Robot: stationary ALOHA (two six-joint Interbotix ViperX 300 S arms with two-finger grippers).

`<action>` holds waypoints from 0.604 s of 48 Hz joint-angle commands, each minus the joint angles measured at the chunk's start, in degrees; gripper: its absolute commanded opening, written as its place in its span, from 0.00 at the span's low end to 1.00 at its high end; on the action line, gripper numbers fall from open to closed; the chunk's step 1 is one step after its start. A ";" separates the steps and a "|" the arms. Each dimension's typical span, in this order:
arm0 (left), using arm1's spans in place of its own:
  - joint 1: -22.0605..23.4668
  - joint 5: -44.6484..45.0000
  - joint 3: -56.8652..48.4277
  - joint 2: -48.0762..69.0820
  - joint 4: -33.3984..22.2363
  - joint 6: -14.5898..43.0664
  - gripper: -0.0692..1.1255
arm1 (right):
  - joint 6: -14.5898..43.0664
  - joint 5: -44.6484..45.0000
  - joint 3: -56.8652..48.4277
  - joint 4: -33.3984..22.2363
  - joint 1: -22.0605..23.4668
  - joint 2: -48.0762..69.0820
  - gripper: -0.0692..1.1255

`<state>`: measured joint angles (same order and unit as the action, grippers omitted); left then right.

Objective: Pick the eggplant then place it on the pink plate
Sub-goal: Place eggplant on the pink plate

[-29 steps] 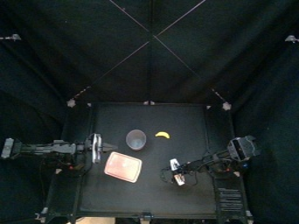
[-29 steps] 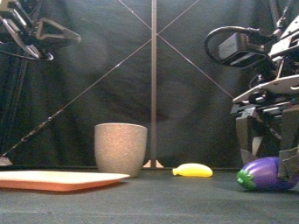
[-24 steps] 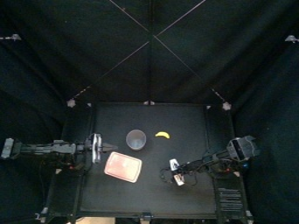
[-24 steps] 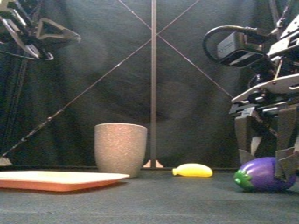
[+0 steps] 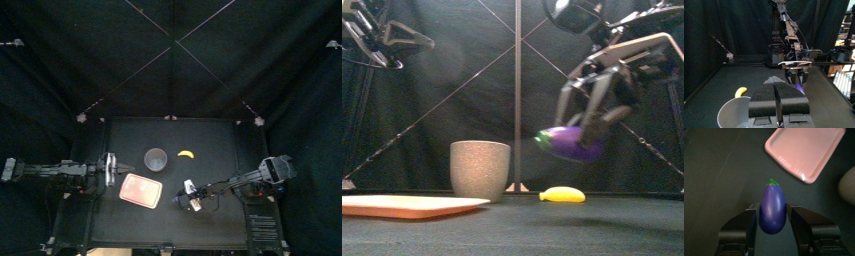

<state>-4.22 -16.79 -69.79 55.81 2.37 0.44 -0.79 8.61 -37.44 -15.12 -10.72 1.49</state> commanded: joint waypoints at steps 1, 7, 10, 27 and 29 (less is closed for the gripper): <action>-0.09 -0.26 0.70 -0.18 0.00 0.09 0.03 | 0.00 -0.53 6.68 -3.43 1.85 -1.32 0.50; -0.09 -0.26 0.70 0.00 0.09 0.09 0.03 | 0.18 -1.14 13.71 -6.24 3.16 -6.15 0.50; -0.18 -0.26 0.70 0.18 0.09 0.09 0.03 | 0.18 -1.14 17.23 -7.21 3.52 -8.79 0.50; -0.18 -0.26 0.35 1.05 0.00 0.09 0.03 | 0.88 -2.90 33.57 -6.50 7.12 -22.76 0.62; -0.18 -0.26 0.26 1.05 0.00 0.09 0.03 | 0.79 -3.52 34.54 -5.98 7.29 -23.82 0.67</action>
<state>-4.22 -16.79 -70.22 57.04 2.37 0.44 0.00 6.59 -6.50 -21.97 -3.96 -22.24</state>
